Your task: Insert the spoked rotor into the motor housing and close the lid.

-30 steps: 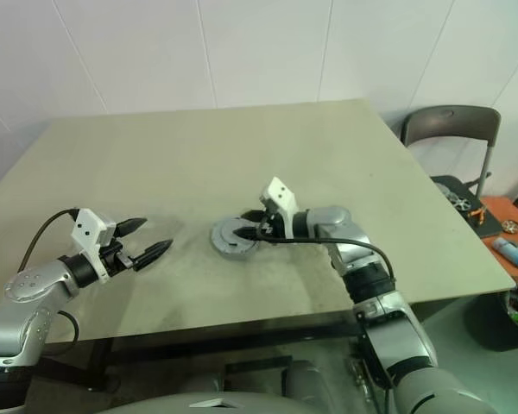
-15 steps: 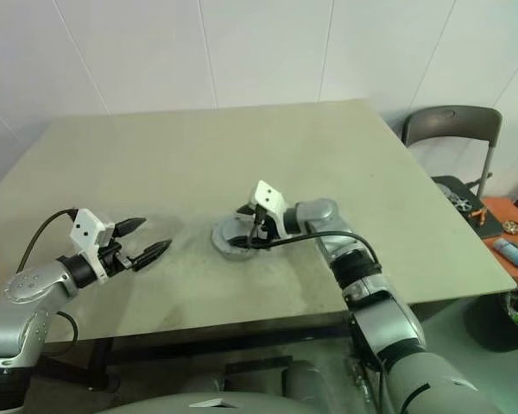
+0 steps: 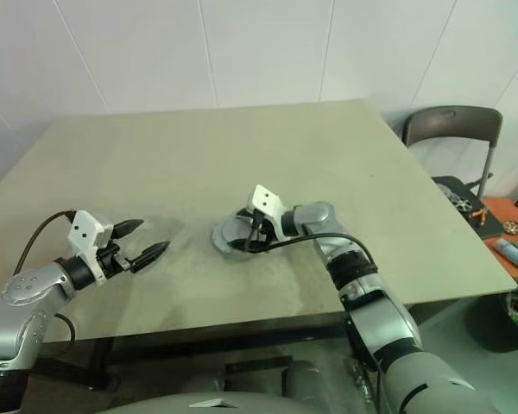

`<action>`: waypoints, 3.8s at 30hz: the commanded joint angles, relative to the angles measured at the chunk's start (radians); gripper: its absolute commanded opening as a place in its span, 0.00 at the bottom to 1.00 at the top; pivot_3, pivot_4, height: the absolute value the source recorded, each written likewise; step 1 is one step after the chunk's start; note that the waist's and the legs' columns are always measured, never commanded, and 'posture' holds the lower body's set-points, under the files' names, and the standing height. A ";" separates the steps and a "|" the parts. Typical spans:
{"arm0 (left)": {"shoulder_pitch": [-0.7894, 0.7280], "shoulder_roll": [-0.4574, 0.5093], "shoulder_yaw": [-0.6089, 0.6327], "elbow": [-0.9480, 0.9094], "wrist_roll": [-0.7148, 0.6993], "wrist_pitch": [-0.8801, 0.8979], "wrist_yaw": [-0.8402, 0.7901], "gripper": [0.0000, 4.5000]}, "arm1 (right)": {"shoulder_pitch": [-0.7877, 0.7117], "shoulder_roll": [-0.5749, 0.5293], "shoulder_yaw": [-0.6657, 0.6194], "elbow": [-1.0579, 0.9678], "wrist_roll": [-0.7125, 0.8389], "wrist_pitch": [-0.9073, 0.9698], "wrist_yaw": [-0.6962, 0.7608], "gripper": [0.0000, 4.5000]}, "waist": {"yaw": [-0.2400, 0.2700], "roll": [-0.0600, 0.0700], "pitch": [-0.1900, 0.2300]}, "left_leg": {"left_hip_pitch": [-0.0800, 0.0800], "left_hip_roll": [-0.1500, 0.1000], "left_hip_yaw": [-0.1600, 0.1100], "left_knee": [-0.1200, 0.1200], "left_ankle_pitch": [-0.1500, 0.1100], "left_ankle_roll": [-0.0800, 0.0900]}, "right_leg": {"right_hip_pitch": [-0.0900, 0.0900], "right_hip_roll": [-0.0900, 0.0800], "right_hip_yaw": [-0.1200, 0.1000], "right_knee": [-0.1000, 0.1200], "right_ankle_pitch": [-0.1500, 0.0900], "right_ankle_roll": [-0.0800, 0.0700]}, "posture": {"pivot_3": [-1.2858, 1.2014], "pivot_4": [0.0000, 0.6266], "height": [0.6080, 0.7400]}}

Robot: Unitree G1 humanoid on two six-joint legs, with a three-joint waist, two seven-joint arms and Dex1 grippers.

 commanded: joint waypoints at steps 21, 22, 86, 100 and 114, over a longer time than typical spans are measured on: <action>-0.017 0.015 0.020 -0.038 -0.017 0.001 0.007 1.00 | -0.028 0.016 -0.049 -0.049 0.064 0.122 0.076 0.81 | -0.001 0.000 0.000 | 0.000 0.000 0.000 0.000 0.000 0.000 | 0.000 0.000 0.000 0.000 0.000 0.000 | 0.52 0.00 1.00; -0.016 0.014 0.020 -0.038 -0.018 0.001 0.007 1.00 | -0.031 0.015 -0.050 -0.048 0.065 0.122 0.080 0.81 | -0.002 0.000 0.000 | 0.000 0.000 0.000 0.000 0.000 0.000 | 0.000 0.000 0.000 0.000 0.000 0.000 | 0.52 0.00 1.00; -0.177 -0.092 -0.150 0.005 -0.016 0.117 0.025 0.39 | -0.036 0.000 0.009 0.021 -0.060 0.100 0.052 0.81 | 0.000 -0.001 0.000 | 0.003 -0.001 -0.001 0.001 0.000 0.000 | 0.003 0.000 0.000 0.001 0.000 0.000 | 0.52 0.00 1.00; -0.312 -0.190 -0.291 0.198 0.074 0.100 0.020 0.00 | -0.020 0.005 0.008 0.002 -0.054 0.110 0.045 0.81 | 0.000 -0.001 -0.001 | 0.003 -0.001 -0.001 0.001 0.000 0.000 | 0.003 0.000 0.000 0.002 0.000 0.000 | 0.52 0.00 1.00; -0.313 -0.192 -0.350 0.221 0.136 0.142 0.007 0.00 | -0.003 -0.002 0.008 -0.039 -0.041 0.142 0.057 0.81 | 0.000 0.000 -0.003 | 0.004 -0.001 -0.001 0.002 0.000 0.000 | 0.005 0.000 0.000 0.002 0.000 0.000 | 0.52 0.00 1.00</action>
